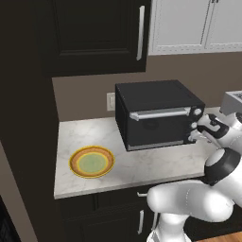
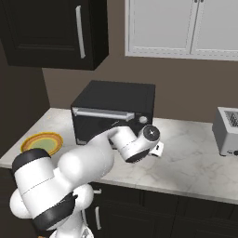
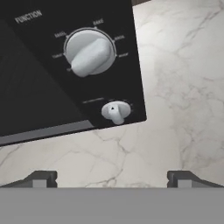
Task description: Pick up the bagel from the plate, place it on the toaster oven rack, close the door, and set the timer.
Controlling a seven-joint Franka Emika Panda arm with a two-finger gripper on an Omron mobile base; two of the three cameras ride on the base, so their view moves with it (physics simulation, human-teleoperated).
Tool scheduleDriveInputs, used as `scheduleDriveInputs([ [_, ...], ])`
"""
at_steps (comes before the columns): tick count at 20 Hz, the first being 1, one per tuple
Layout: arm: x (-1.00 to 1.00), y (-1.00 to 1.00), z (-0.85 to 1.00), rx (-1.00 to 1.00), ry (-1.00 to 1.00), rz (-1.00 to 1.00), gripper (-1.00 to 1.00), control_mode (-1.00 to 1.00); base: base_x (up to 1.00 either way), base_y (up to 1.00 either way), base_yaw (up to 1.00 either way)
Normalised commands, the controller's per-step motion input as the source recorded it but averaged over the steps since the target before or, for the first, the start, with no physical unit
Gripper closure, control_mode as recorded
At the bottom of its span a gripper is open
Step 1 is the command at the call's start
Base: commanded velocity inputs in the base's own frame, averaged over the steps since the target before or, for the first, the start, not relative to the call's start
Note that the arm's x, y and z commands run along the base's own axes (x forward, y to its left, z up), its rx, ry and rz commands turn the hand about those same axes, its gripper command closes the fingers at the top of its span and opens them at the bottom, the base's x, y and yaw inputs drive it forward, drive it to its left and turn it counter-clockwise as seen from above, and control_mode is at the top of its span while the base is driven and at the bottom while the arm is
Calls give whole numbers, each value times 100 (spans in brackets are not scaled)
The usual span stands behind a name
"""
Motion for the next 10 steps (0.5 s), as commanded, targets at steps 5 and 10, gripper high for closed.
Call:
scheduleDriveInputs([
  [5,2,-5,-12,0,0,0,-100,-100,0,0,0],
  [10,7,0,-2,1,0,0,-100,-100,0,0,0],
])
